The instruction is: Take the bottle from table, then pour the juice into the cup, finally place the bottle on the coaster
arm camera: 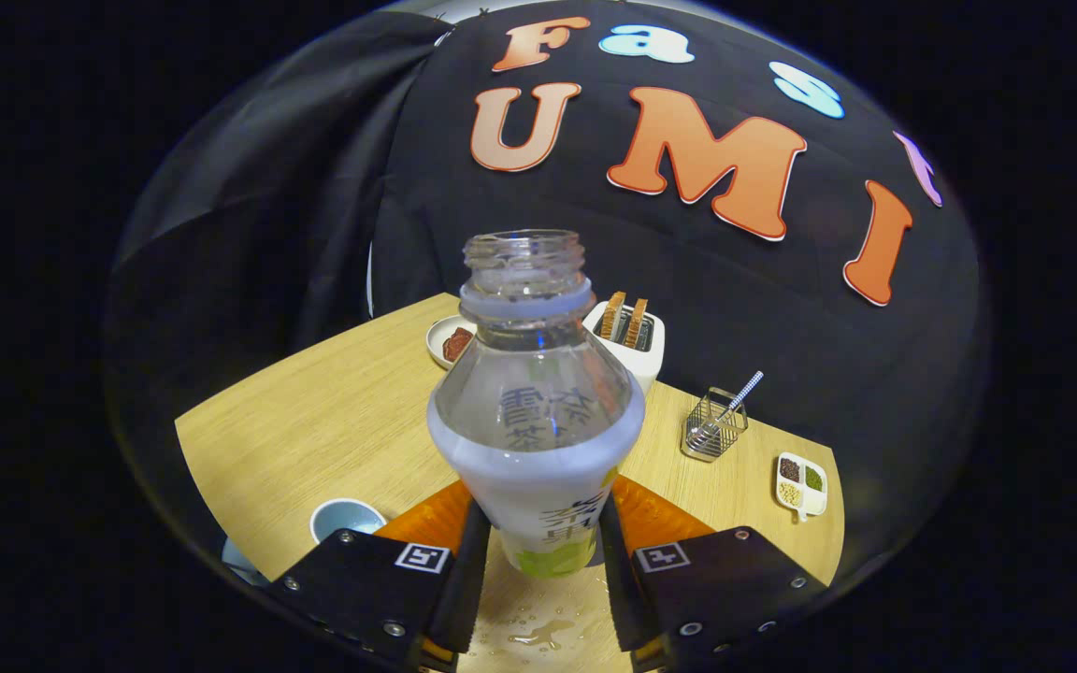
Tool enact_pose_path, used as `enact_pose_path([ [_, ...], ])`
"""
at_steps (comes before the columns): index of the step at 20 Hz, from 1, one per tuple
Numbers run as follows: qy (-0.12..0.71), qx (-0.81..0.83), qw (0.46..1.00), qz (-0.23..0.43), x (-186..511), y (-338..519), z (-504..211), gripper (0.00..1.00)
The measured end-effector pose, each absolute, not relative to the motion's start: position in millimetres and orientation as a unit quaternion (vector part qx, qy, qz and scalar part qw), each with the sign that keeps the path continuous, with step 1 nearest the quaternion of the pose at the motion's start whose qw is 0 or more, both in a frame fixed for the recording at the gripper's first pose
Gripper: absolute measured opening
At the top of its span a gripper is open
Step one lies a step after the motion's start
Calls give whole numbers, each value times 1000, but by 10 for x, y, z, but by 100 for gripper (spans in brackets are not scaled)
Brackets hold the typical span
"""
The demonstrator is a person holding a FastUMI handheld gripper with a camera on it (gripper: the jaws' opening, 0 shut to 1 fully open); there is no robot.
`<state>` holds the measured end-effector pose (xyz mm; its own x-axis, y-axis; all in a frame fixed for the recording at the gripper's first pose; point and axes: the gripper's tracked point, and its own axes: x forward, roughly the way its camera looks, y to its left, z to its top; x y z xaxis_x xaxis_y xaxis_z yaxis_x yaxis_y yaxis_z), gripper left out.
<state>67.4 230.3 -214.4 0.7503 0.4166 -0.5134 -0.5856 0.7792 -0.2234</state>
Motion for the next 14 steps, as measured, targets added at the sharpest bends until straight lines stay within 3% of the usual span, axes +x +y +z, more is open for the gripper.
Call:
enact_pose_path([
  [14,264,-80,938,209,1521,1963,-2764,58],
])
